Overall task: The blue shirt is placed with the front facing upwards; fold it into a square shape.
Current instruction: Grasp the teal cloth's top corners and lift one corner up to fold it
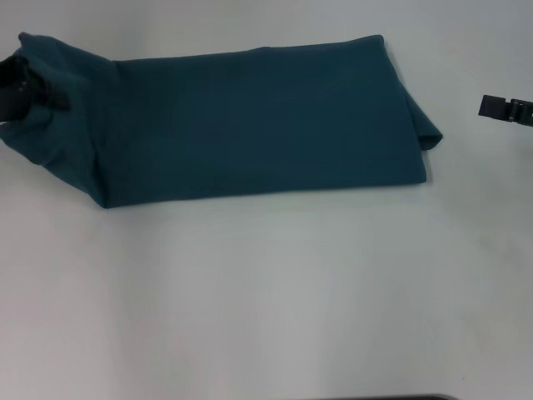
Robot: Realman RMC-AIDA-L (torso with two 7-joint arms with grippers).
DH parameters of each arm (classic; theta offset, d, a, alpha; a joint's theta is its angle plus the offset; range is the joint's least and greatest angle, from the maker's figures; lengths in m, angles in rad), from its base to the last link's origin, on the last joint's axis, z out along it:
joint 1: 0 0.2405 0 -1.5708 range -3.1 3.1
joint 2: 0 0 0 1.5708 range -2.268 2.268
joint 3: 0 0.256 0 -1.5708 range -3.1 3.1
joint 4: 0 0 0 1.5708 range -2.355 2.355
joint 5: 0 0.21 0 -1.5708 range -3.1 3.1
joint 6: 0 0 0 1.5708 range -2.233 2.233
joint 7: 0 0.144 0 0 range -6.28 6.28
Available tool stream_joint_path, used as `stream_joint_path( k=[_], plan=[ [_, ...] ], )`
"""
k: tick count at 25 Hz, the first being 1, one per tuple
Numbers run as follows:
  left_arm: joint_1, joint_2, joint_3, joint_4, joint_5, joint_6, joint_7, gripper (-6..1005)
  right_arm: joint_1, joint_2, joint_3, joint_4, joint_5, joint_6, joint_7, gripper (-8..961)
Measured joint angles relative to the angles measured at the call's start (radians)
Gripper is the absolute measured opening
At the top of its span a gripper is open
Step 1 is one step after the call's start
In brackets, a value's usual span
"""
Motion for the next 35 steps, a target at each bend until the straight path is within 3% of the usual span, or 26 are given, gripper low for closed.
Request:
stream_joint_path(
  k=[22, 28, 35],
  plan=[
    [0.005, 0.004, 0.006, -0.016, 0.005, 0.016, -0.007, 62, 0.0, 0.001, -0.004, 0.0, 0.0, 0.001, -0.002, 903],
    [0.001, -0.032, 0.092, -0.185, 0.065, 0.047, -0.077, 62, 0.0, 0.0, -0.004, 0.0, 0.0, -0.002, 0.001, 903],
    [-0.091, -0.053, 0.129, -0.268, 0.216, 0.118, -0.138, 62, 0.0, -0.002, -0.004, 0.0, 0.0, -0.001, 0.0, 902]
  ],
)
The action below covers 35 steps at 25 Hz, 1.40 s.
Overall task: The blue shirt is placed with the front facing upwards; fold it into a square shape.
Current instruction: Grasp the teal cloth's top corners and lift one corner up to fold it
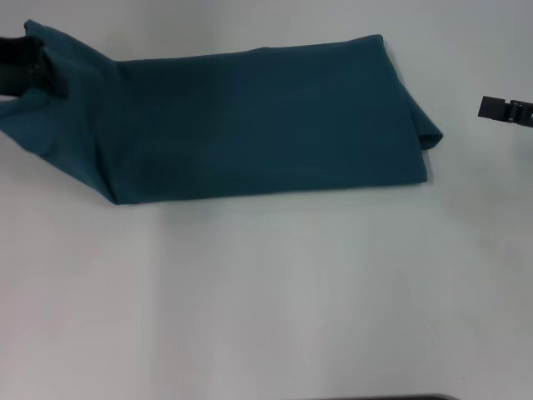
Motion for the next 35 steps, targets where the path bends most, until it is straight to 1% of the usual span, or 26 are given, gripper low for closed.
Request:
stream_joint_path(
  k=[7, 9, 14, 17, 22, 26, 27, 30, 35],
  plan=[
    [-0.062, -0.008, -0.001, -0.003, -0.002, 0.025, 0.0, 63, -0.004, 0.0, -0.001, 0.0, 0.0, 0.002, -0.002, 902],
    [-0.076, -0.007, -0.007, -0.003, -0.03, 0.043, 0.008, 63, -0.004, -0.001, -0.002, 0.0, 0.0, 0.002, -0.002, 902],
    [-0.086, -0.001, -0.002, -0.005, -0.117, 0.076, 0.013, 63, -0.002, -0.001, -0.003, 0.0, 0.0, 0.003, -0.002, 901],
    [-0.099, -0.003, 0.0, -0.005, -0.141, 0.089, 0.018, 62, -0.002, -0.001, -0.003, 0.0, -0.001, 0.004, -0.002, 901],
    [-0.138, -0.012, 0.008, -0.005, -0.144, 0.108, 0.023, 62, -0.001, 0.0, -0.003, 0.0, -0.002, 0.004, -0.002, 901],
    [-0.174, -0.029, 0.023, -0.005, -0.145, 0.108, 0.019, 62, -0.003, 0.0, -0.004, 0.0, -0.002, 0.005, -0.002, 901],
    [-0.174, -0.029, 0.023, -0.005, -0.145, 0.108, 0.019, 62, -0.003, 0.0, -0.004, 0.0, -0.002, 0.005, -0.002, 901],
    [-0.222, -0.048, 0.038, 0.011, -0.145, 0.096, 0.022, 62, -0.003, 0.0, -0.004, 0.0, -0.007, 0.006, -0.002, 901],
    [-0.271, -0.059, 0.065, 0.028, -0.144, 0.083, 0.023, 63, -0.001, 0.001, -0.005, 0.0, -0.015, 0.006, -0.002, 900]
  ],
)
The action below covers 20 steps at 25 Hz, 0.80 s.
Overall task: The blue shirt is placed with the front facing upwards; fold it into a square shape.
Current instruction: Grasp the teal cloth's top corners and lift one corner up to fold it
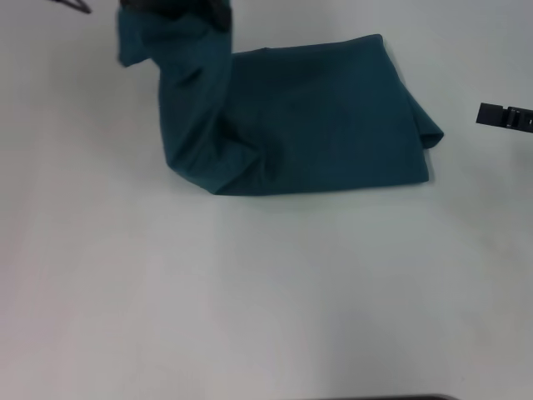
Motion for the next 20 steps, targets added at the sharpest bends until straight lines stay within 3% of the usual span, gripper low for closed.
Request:
stream_joint_path(
  k=[4, 12, 20],
  plan=[
    [-0.029, -0.002, 0.009, 0.014, 0.0, -0.005, -0.005, 63, 0.0, 0.0, 0.0, 0.0, 0.0, 0.001, 0.0, 900],
    [-0.071, -0.033, 0.016, 0.058, 0.007, -0.076, -0.008, 63, 0.0, 0.0, 0.0, 0.0, -0.001, 0.003, 0.0, 900],
    [-0.074, -0.036, 0.015, 0.051, -0.001, -0.112, -0.01, 62, 0.0, 0.001, 0.0, 0.0, 0.0, 0.007, 0.0, 899]
  ],
)
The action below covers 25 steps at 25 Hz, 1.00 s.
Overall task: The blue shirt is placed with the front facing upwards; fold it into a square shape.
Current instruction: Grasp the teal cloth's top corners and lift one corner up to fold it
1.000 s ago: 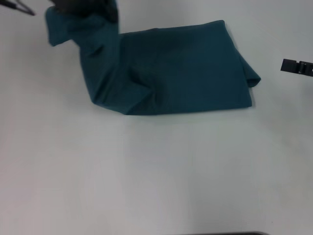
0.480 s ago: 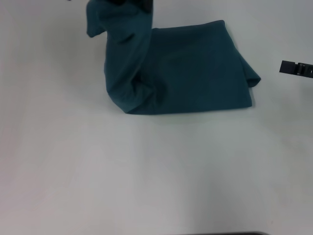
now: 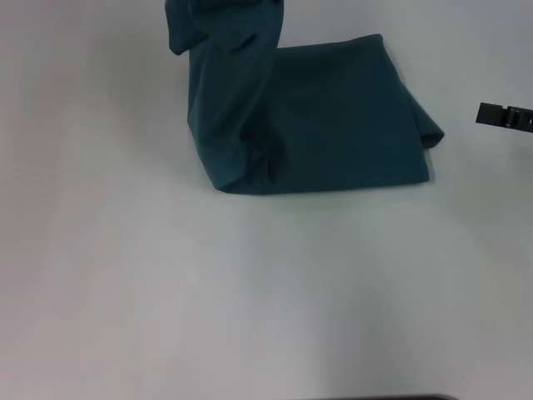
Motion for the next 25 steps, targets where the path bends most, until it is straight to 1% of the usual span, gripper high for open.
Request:
stream_joint_path(
  k=[4, 6, 7, 8, 9, 10, 11, 12, 13, 16, 18, 21, 22, 23, 25],
  plan=[
    [0.004, 0.006, -0.001, -0.004, -0.001, 0.0, -0.001, 62, 0.0, 0.004, 0.002, 0.001, 0.003, 0.013, -0.007, 899],
    [0.009, 0.012, -0.01, -0.006, -0.001, 0.0, -0.001, 62, 0.0, 0.017, 0.008, 0.014, 0.017, 0.025, -0.057, 899],
    [0.012, 0.018, -0.021, -0.007, -0.001, 0.0, 0.001, 62, 0.0, 0.027, 0.012, 0.022, 0.032, 0.038, -0.109, 899],
    [0.015, 0.022, -0.034, -0.007, -0.001, 0.0, 0.003, 62, 0.0, 0.046, 0.015, 0.038, 0.049, 0.056, -0.18, 899],
    [0.018, 0.025, -0.042, -0.007, -0.001, -0.001, 0.004, 62, 0.0, 0.072, 0.018, 0.051, 0.075, 0.09, -0.286, 899],
    [0.024, 0.03, -0.054, -0.007, -0.001, -0.001, 0.005, 62, 0.0, 0.092, 0.019, 0.059, 0.091, 0.116, -0.359, 898],
    [0.029, 0.034, -0.06, -0.008, -0.001, -0.001, 0.005, 62, 0.004, 0.11, 0.018, 0.066, 0.107, 0.133, -0.41, 898],
    [0.033, 0.037, -0.066, -0.008, -0.001, -0.001, 0.005, 62, 0.014, 0.121, 0.018, 0.085, 0.121, 0.149, -0.458, 898],
    [0.037, 0.038, -0.069, -0.009, -0.001, 0.0, 0.005, 62, 0.029, 0.128, 0.016, 0.119, 0.138, 0.158, -0.506, 898],
    [0.053, 0.039, -0.078, -0.023, -0.009, 0.007, 0.007, 62, 0.076, 0.125, 0.017, 0.233, 0.168, 0.176, -0.63, 898],
    [0.06, 0.04, -0.078, -0.031, -0.025, 0.011, 0.008, 62, 0.108, 0.127, 0.018, 0.29, 0.171, 0.213, -0.722, 898],
    [0.063, 0.052, -0.078, -0.049, -0.055, 0.022, 0.012, 62, 0.163, 0.132, 0.016, 0.394, 0.176, 0.288, -0.876, 675],
    [0.065, 0.066, -0.084, -0.062, -0.083, 0.041, 0.016, 63, 0.182, 0.133, 0.018, 0.438, 0.183, 0.317, -0.931, 624],
    [0.065, 0.066, -0.084, -0.062, -0.083, 0.041, 0.016, 63, 0.199, 0.134, 0.02, 0.475, 0.194, 0.346, -0.982, 573],
    [0.07, 0.078, -0.091, -0.079, -0.109, 0.057, 0.017, 63, 0.244, 0.136, 0.023, 0.562, 0.222, 0.417, -1.094, 472]
  ],
)
